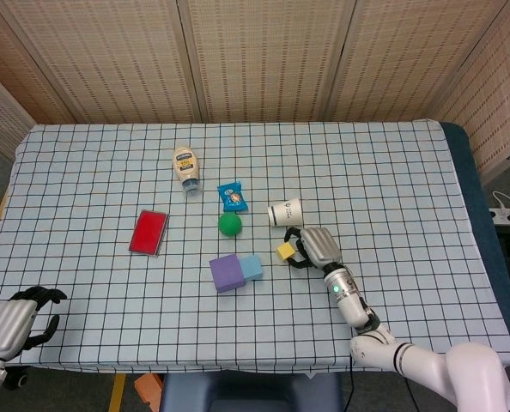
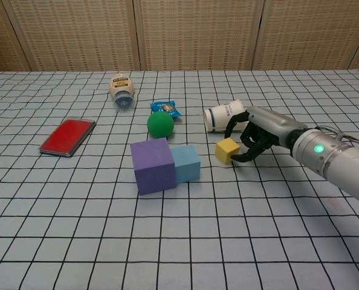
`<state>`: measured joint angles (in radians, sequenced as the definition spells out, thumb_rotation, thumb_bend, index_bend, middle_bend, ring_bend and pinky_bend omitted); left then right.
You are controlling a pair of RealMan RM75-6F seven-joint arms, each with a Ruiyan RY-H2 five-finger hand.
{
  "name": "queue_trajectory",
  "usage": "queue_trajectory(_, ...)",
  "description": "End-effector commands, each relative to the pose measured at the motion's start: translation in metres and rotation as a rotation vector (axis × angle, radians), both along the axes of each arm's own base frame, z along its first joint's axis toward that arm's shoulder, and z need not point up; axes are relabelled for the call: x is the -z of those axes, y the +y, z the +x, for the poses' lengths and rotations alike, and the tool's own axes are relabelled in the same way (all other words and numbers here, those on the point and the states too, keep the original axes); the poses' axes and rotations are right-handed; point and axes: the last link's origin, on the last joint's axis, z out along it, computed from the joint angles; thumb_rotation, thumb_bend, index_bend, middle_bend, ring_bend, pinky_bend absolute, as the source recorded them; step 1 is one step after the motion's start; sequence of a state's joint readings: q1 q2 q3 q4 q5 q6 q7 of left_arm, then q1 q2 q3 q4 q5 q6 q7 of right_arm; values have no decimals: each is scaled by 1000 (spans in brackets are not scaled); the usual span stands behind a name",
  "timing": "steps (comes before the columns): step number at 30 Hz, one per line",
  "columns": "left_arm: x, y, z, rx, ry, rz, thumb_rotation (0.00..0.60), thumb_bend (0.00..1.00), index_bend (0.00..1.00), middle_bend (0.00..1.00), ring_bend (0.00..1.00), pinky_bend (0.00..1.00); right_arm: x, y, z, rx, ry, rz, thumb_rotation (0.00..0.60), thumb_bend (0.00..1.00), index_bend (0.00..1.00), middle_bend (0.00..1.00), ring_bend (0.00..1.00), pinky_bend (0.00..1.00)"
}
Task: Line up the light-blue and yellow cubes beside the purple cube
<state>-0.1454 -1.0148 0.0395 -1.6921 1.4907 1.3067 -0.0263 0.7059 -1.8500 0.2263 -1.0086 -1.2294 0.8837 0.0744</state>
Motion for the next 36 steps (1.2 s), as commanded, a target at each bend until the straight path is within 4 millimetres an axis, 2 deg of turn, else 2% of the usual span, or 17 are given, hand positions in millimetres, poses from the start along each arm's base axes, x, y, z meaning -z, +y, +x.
queue_trajectory(1,0,0,0,0,0,0,600,490,362,380,237,302,-1,1,1,-4,-8,-10,600,148,575,871,918,1000)
queue_trajectory(7,1,0,0,1,2,-5,600,489,362,380,237,302,-4,3,4,-11,-30,-20,600,148,640,872,920,1000)
queue_trajectory(19,1,-1,1,2,5,-5,600,488,362,380,238,302,-3,6,16,22,-137,69,600,148,644,873,920,1000)
queue_trajectory(36,0,0,0,0,3,-4,600,489,361,380,238,302,10,8,25,3,-147,115,600,148,652,873,920,1000)
